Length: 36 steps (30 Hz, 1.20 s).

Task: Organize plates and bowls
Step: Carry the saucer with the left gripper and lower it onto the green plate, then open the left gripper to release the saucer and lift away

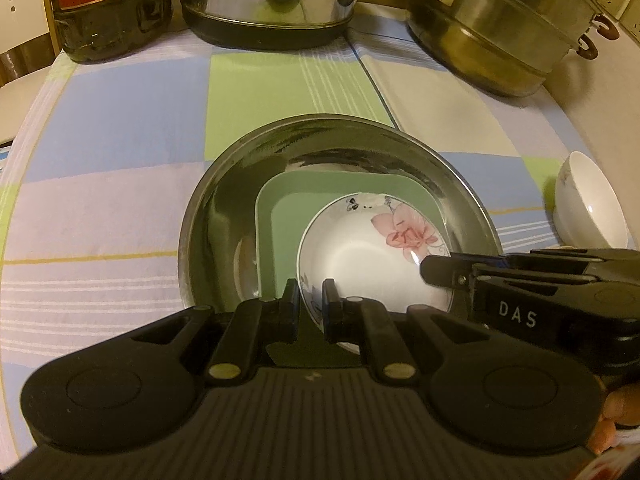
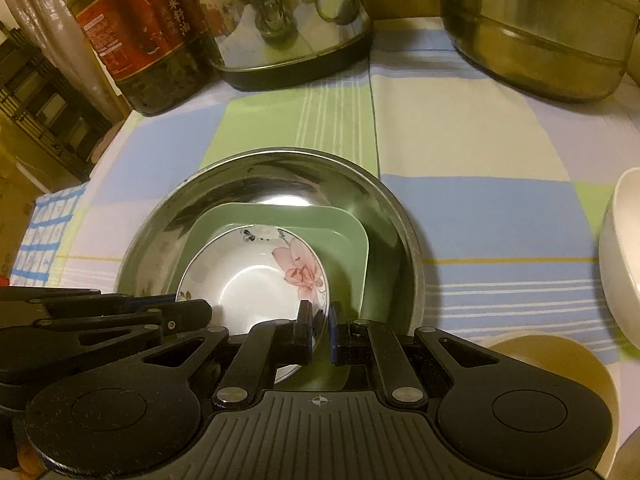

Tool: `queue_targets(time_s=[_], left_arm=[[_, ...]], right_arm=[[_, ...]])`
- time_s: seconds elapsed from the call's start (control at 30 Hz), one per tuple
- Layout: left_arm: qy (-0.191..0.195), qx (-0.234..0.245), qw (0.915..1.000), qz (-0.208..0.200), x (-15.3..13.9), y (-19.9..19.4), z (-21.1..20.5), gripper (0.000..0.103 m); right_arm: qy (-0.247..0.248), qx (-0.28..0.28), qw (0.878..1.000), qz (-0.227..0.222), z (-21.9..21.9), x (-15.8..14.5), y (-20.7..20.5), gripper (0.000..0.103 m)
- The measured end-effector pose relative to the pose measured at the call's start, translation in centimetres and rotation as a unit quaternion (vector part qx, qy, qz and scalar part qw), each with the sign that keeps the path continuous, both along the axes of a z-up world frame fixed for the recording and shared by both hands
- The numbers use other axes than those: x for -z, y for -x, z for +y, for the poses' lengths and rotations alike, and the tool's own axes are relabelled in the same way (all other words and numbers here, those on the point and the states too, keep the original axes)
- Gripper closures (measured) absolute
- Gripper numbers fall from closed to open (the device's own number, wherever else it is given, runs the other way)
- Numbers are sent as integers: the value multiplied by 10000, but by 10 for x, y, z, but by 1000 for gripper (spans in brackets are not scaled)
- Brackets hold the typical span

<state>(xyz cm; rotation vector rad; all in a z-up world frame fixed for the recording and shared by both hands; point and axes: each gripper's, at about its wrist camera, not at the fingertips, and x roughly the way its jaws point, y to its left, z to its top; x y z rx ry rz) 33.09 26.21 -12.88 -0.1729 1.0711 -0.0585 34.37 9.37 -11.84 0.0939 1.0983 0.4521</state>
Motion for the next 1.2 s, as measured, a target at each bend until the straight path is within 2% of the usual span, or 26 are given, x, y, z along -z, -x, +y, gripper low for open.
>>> queue_targets(time_s=[0.4,0.47,0.53,0.57,0.73,0.93,1.2], left_arm=[[-86,-29,9999,-80,-4,-3,-2,92],[-131,-49,9998,-152,-9,-1,-2,92],[-182,-62,9996,-215,-16,3,-3,90],[-197,-74,9994,-266,-20,6,-3,89],[-252,-173,9988,-387,-41,27,-5,85],[-238,-392,9984,-341,-59,61,-10,84],[-257,-545,9977,-302,-77,118,-30,82]], right_arm=[[-127,165,9998,-8,-3,0,-4,93],[-172,147,9997,-137,-4,-4,-1,87],[-227,129,9994,-235,-6,-11,2,71],[-268,125,9992,-271,-7,-14,4,69],[-545,132,9975,-422,-17,-36,17,65],[-909,136,9943,-538,-40,-59,46,63],[-1064,142,9929,-514,-78,-79,91,59]])
